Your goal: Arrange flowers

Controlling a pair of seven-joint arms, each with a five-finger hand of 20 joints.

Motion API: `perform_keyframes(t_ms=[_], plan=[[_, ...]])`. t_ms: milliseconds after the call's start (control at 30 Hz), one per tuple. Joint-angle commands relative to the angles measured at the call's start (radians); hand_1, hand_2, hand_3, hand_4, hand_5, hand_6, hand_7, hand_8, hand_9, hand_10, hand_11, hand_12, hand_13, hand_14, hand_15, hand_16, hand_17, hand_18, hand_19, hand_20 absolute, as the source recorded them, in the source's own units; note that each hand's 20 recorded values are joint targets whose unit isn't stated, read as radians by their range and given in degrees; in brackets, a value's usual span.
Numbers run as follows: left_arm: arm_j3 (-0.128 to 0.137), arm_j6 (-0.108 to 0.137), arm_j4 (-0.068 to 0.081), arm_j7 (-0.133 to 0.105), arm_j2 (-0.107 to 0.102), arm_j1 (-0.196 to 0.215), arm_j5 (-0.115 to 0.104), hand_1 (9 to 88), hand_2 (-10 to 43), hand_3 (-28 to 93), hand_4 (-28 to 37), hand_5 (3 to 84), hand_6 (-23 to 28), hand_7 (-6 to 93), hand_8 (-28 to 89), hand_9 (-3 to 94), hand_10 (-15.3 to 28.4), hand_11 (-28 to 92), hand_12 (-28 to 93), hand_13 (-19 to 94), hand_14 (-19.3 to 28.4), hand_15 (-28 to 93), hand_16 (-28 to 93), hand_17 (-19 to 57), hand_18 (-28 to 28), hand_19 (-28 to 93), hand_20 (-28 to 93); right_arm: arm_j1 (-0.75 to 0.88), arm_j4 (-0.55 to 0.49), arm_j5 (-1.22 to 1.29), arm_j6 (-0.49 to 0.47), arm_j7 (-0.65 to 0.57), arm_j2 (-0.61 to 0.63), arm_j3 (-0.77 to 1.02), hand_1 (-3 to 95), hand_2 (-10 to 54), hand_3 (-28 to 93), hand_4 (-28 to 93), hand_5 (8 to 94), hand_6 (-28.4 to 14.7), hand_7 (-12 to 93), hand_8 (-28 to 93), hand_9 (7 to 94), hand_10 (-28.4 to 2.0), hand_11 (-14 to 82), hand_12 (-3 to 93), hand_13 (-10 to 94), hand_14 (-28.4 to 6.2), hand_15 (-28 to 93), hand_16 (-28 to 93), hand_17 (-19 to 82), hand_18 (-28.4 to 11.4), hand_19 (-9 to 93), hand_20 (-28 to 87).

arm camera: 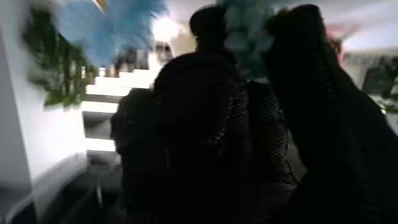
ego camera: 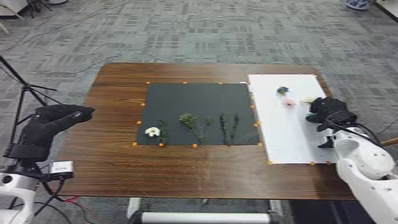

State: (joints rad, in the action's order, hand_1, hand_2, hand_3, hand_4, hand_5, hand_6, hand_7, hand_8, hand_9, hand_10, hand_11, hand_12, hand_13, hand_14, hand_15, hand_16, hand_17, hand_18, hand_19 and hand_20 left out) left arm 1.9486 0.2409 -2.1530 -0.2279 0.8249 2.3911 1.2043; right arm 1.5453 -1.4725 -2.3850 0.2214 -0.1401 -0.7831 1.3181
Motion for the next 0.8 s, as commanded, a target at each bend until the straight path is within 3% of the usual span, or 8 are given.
perform_keyframes(t_ms=[33, 133, 267, 333, 500, 533, 567, 800], plan=[[0.053, 0.055, 0.043, 0.008, -0.015, 0.003, -0.035, 31.7, -1.0, 66, -22.1, 59.8, -0.7, 21.7, -9, 57.9, 14.1, 22, 14, 48, 17.4, 28, 1, 8.7, 14.2, 22, 24, -0.055, -0.079, 0.154, 0.144, 0.027, 0.032, -0.069, 60.7, -9.5, 57, -17, 77.0, -0.2, 23, 13, 90.5, -8.7, 11.0, 37.8, 89, -3.8, 53, 37, 59, -13.9, 93, 51], [0.087, 0.118, 0.081, 0.004, -0.027, 0.023, -0.061, 31.5, -0.9, 67, -22.0, 60.1, -0.6, 21.8, -9, 58.3, 14.2, 23, 14, 48, 17.5, 28, 1, 8.8, 14.2, 22, 24, -0.141, -0.149, 0.237, 0.124, 0.002, 0.046, -0.125, 60.9, -9.5, 57, -17, 78.1, -0.4, 23, 12, 91.0, -8.6, 10.8, 37.9, 89, -3.6, 54, 37, 59, -13.6, 93, 52], [0.104, 0.174, 0.136, 0.017, -0.033, 0.026, -0.082, 31.5, -0.8, 67, -22.1, 60.6, -0.5, 22.2, -9, 59.4, 14.5, 23, 14, 49, 17.5, 29, 1, 8.9, 14.2, 22, 24, -0.283, -0.225, 0.287, 0.036, -0.005, 0.043, -0.234, 60.5, -9.5, 58, -17, 78.7, -0.4, 23, 12, 91.4, -8.6, 10.4, 37.9, 90, -3.0, 54, 38, 60, -13.1, 93, 54], [0.095, 0.213, 0.155, 0.004, -0.039, 0.027, -0.121, 31.5, -0.8, 67, -22.2, 60.8, -0.5, 22.3, -9, 59.4, 14.5, 24, 14, 49, 17.5, 29, 1, 9.0, 14.1, 22, 24, -0.363, -0.254, 0.326, -0.019, 0.011, 0.034, -0.307, 60.4, -9.5, 58, -17, 79.0, -0.2, 23, 12, 91.6, -8.5, 9.9, 37.6, 89, -3.0, 54, 38, 60, -13.1, 93, 54], [0.093, 0.248, 0.158, -0.007, -0.031, 0.039, -0.169, 31.0, 0.8, 68, -23.9, 61.1, -0.6, 22.6, -9, 59.7, 14.4, 24, 14, 49, 17.5, 29, 1, 9.2, 13.9, 21, 24, -0.559, -0.266, 0.299, -0.162, 0.070, -0.040, -0.513, 60.2, -9.5, 58, -17, 79.2, 0.1, 23, 11, 91.8, -8.3, 9.0, 37.2, 89, -2.9, 54, 38, 60, -13.0, 93, 55], [0.082, 0.248, 0.165, -0.008, -0.038, 0.022, -0.167, 30.7, 1.7, 68, -24.5, 61.2, -0.6, 22.6, -9, 59.8, 14.4, 24, 14, 49, 17.5, 29, 1, 9.2, 13.9, 21, 24, -0.597, -0.267, 0.295, -0.195, 0.081, -0.052, -0.552, 60.3, -9.5, 58, -17, 79.3, 0.1, 23, 11, 91.9, -8.3, 8.9, 37.2, 89, -2.9, 54, 38, 60, -13.0, 93, 55], [0.083, 0.246, 0.161, -0.003, -0.038, 0.022, -0.160, 30.2, 2.8, 69, -25.1, 61.4, -0.6, 22.5, -9, 59.8, 14.5, 24, 14, 49, 17.5, 29, 1, 9.3, 13.9, 21, 24, -0.610, -0.262, 0.272, -0.262, 0.109, -0.088, -0.556, 60.3, -9.5, 58, -17, 79.3, 0.1, 23, 10, 91.8, -8.3, 8.7, 37.1, 89, -2.8, 54, 38, 60, -13.0, 93, 55], [0.044, 0.263, 0.155, 0.011, -0.073, -0.032, -0.132, 29.1, 18.1, 67, -28.2, 63.0, -0.9, 22.8, -9, 60.8, 14.7, 24, 14, 50, 17.7, 30, 1, 9.4, 13.8, 21, 24, -0.722, -0.199, 0.232, -0.432, 0.173, -0.261, -0.677, 60.6, -9.5, 57, -18, 79.0, 1.0, 23, 10, 91.5, -8.6, 7.1, 35.6, 90, -2.6, 55, 38, 60, -13.0, 93, 55]])
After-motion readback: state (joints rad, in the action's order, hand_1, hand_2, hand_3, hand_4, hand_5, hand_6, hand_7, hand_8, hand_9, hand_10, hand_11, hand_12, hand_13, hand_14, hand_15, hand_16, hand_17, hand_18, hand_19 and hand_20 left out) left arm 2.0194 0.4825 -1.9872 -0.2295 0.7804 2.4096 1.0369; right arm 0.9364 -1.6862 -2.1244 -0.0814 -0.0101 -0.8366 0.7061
